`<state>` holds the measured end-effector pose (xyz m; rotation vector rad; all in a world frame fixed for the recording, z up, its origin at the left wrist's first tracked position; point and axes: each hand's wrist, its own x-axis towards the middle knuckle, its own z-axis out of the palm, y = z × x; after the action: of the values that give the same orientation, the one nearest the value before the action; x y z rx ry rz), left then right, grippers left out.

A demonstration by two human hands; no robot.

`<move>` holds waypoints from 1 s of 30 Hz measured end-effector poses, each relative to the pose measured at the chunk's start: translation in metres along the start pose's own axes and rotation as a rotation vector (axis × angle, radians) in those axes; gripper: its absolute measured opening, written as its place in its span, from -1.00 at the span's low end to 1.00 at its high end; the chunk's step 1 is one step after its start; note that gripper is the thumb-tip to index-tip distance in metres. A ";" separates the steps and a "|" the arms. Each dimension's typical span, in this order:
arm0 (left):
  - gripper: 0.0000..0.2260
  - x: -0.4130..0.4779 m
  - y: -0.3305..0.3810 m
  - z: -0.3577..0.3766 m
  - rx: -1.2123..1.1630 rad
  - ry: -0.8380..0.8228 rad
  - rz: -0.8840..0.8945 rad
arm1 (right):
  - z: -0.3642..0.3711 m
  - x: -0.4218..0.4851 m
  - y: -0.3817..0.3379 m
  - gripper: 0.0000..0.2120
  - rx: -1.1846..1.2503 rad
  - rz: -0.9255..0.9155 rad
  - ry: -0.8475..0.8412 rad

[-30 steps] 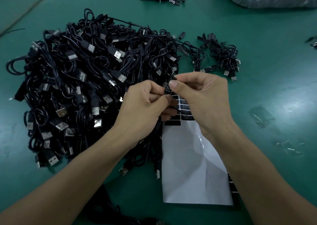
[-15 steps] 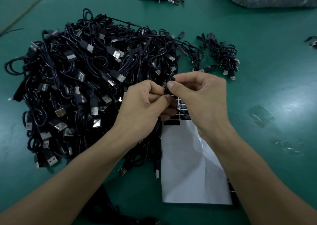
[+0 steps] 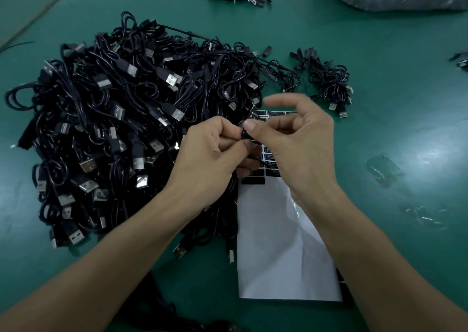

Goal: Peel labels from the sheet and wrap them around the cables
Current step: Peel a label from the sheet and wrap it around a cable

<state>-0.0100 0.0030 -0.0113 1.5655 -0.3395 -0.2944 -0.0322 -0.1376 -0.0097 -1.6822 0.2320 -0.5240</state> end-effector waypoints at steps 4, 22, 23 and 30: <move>-0.95 0.000 -0.001 0.000 0.017 0.000 0.005 | -0.004 0.003 0.001 -0.60 -0.009 0.015 0.014; -0.84 0.000 0.003 0.001 0.049 0.053 0.022 | -0.011 0.006 -0.006 -0.81 0.074 0.014 -0.214; -0.85 0.000 0.002 0.001 0.062 0.050 0.029 | -0.010 0.006 -0.005 -0.78 0.034 0.022 -0.218; -0.83 0.000 -0.004 0.000 0.167 0.008 0.081 | -0.013 0.007 -0.002 -0.71 -0.074 -0.020 -0.207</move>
<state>-0.0102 0.0027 -0.0152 1.7112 -0.4295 -0.2006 -0.0319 -0.1516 -0.0053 -1.7986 0.0844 -0.3560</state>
